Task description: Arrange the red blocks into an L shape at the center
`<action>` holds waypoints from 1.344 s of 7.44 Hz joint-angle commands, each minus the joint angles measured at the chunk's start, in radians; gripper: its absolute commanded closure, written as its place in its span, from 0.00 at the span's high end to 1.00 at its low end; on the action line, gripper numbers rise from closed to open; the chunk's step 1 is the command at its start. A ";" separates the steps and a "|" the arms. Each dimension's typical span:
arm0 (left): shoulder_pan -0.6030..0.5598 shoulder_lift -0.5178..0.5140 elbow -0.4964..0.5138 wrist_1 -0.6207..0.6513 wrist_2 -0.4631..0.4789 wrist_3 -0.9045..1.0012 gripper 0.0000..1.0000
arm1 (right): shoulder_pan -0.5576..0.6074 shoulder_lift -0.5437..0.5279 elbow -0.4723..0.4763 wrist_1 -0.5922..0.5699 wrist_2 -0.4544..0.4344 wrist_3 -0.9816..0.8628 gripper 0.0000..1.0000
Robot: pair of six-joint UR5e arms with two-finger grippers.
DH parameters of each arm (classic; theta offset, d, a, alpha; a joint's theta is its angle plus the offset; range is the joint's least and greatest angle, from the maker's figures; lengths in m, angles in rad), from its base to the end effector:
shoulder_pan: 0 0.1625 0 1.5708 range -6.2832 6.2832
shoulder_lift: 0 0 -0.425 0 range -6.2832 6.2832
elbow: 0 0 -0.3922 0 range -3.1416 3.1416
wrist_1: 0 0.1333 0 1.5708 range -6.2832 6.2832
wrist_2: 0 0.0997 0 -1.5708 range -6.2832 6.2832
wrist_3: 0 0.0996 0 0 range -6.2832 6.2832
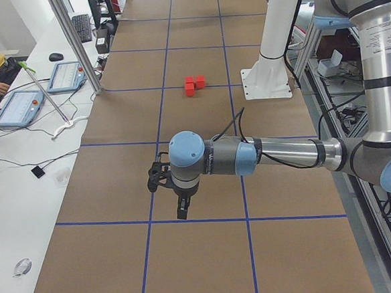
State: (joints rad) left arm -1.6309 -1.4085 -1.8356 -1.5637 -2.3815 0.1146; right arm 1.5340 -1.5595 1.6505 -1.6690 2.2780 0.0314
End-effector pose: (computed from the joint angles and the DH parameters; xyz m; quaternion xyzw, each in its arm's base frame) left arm -0.0867 -0.4228 0.6006 0.0780 0.3886 0.0438 0.9171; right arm 0.0504 -0.4967 0.6283 -0.0152 -0.3460 -0.0013 0.9381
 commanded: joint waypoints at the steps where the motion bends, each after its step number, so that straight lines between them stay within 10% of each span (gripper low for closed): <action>1: 0.000 0.000 -0.001 -0.009 0.001 -0.001 1.00 | 0.000 -0.007 0.003 0.000 0.005 0.001 0.99; 10: 0.002 0.017 0.009 -0.007 0.010 -0.001 1.00 | 0.000 -0.005 0.009 0.000 0.005 0.001 0.99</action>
State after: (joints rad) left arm -1.6293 -1.3914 -1.8289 -1.5708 -2.3716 0.1135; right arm 1.5340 -1.5652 1.6598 -1.6690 2.2807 0.0371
